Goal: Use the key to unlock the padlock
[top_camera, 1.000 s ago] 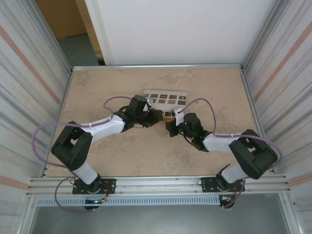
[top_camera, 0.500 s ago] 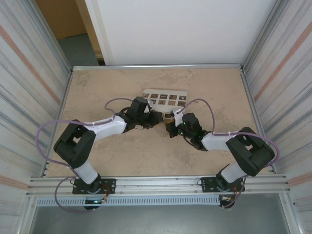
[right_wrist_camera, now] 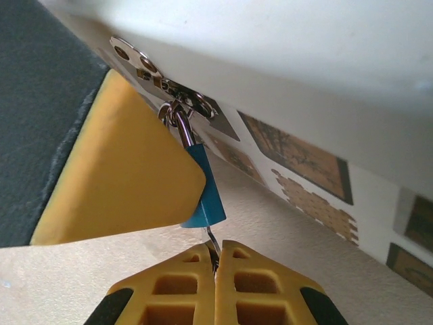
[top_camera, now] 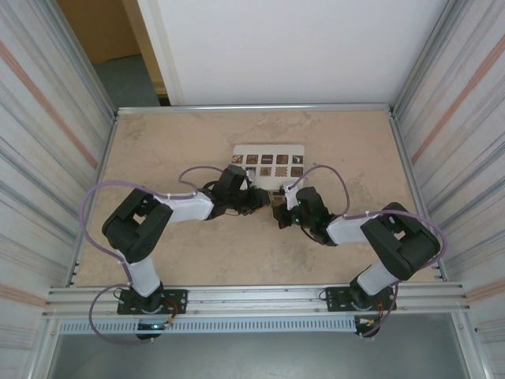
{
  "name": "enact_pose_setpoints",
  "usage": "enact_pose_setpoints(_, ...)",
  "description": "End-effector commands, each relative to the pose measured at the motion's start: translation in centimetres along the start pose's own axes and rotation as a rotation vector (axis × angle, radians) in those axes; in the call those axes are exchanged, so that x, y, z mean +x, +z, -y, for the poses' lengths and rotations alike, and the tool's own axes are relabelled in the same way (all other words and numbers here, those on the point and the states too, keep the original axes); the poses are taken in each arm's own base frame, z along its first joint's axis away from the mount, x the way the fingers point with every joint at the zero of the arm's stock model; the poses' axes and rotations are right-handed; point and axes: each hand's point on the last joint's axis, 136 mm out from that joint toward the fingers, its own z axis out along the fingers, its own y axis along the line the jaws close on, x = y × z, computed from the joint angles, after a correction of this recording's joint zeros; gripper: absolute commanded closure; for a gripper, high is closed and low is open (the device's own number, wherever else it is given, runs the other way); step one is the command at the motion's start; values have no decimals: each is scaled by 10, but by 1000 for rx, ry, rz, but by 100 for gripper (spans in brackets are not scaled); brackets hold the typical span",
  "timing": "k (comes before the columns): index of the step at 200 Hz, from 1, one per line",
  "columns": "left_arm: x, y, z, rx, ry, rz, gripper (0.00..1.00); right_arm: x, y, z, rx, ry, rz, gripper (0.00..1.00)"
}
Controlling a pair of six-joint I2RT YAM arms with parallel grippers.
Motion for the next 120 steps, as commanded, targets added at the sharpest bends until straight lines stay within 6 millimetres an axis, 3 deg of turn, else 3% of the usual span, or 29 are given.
enact_pose_setpoints(1, 25, 9, -1, 40, -50, -108, 72, 3, 3, 0, -12, 25, -4, 100)
enact_pose_setpoints(67, 20, -3, -4, 39, -25, -77, 57, 21, 7, 11, 16, 108, -48, 100)
enact_pose_setpoints(120, 11, -37, -8, 23, 2, 13, 52, 17, 4, 3, -22, 176, -89, 100)
